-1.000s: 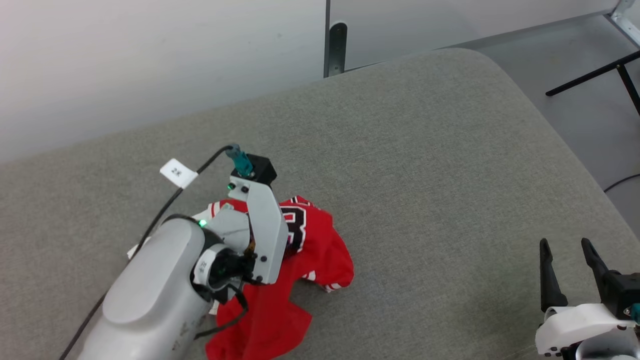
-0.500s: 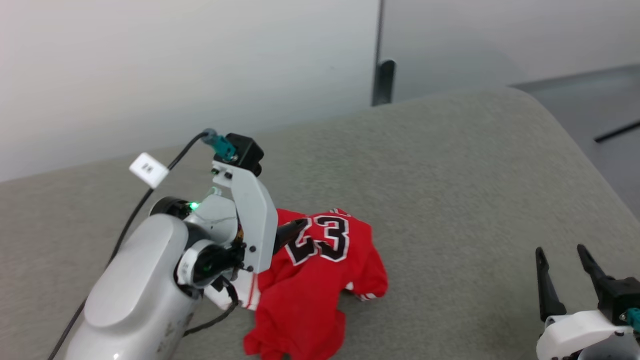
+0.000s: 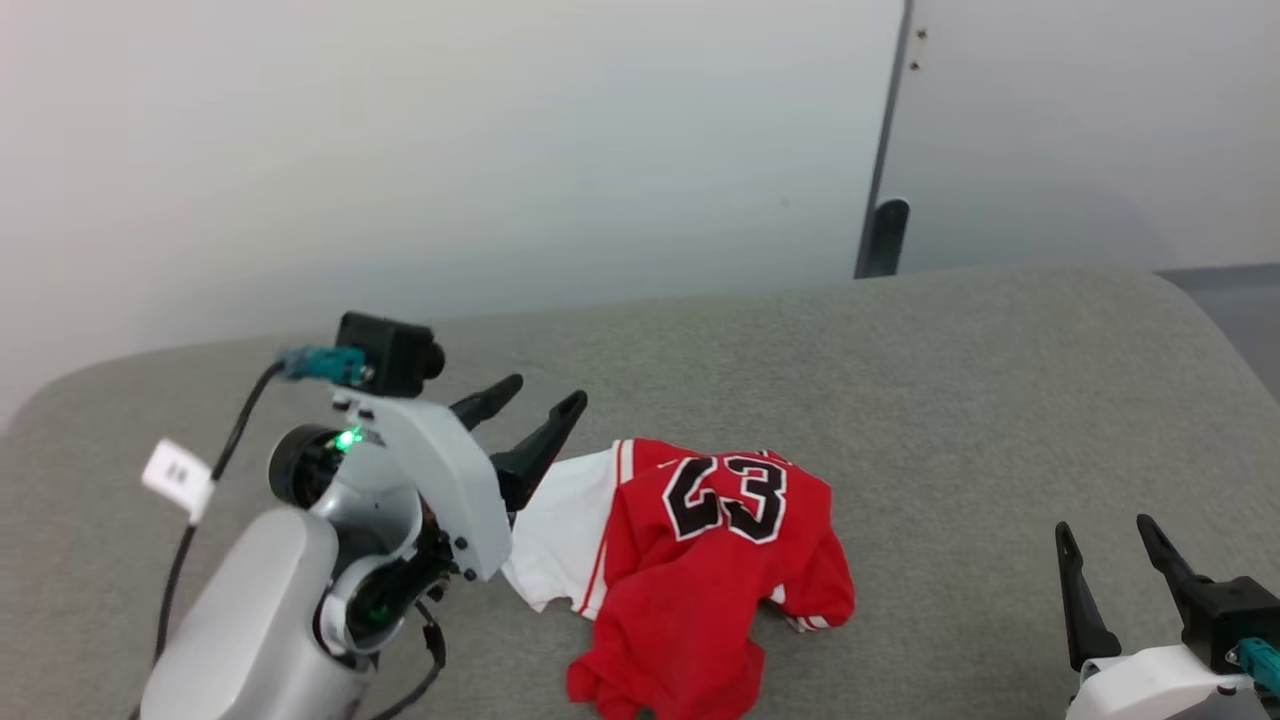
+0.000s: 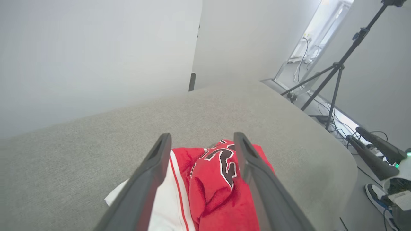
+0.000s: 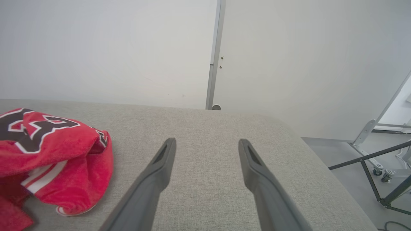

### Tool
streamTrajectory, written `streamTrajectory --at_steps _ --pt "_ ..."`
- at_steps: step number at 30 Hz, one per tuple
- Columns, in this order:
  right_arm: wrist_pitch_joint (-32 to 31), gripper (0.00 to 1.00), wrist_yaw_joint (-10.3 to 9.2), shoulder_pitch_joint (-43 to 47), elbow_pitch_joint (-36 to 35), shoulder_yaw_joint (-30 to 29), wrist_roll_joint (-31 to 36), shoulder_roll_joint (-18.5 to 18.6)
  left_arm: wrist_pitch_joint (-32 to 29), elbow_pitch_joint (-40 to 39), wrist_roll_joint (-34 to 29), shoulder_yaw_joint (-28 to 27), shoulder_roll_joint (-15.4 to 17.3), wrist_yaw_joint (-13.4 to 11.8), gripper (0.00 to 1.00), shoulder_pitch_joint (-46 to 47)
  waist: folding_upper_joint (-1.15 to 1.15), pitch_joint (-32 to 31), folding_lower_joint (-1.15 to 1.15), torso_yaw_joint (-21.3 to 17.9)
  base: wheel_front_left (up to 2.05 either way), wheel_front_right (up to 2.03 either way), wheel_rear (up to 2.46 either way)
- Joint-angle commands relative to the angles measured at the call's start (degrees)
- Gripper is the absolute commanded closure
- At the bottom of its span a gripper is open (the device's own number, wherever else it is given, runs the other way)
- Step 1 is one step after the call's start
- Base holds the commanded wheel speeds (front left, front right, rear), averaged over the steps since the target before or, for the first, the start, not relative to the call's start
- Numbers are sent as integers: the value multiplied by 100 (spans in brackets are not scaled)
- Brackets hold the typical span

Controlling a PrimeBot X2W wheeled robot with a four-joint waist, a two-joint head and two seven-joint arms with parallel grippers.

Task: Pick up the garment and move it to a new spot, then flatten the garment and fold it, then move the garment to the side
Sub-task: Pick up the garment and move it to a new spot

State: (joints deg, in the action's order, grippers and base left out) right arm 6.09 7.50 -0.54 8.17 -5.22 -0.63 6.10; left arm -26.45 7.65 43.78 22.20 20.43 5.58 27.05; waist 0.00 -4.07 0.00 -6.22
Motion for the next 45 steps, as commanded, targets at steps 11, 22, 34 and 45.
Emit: streamTrajectory --at_steps 11,22,34,45 --pt "55 0 -2 206 13 28 -25 -17 1991 246 -284 -158 79 162 0 -792 0 -319 0 426 0 0 0" --pt "229 0 -2 360 84 19 3 101 3331 719 -221 -380 243 190 0 -1509 0 -455 0 591 0 0 0" --pt "403 0 -2 600 183 -268 110 339 4047 1333 -409 -720 549 60 0 -2120 0 -550 0 595 0 0 0" --pt "448 0 -2 747 159 -554 164 423 4164 1201 -999 -1311 550 24 0 -2523 0 -574 0 583 0 0 0"
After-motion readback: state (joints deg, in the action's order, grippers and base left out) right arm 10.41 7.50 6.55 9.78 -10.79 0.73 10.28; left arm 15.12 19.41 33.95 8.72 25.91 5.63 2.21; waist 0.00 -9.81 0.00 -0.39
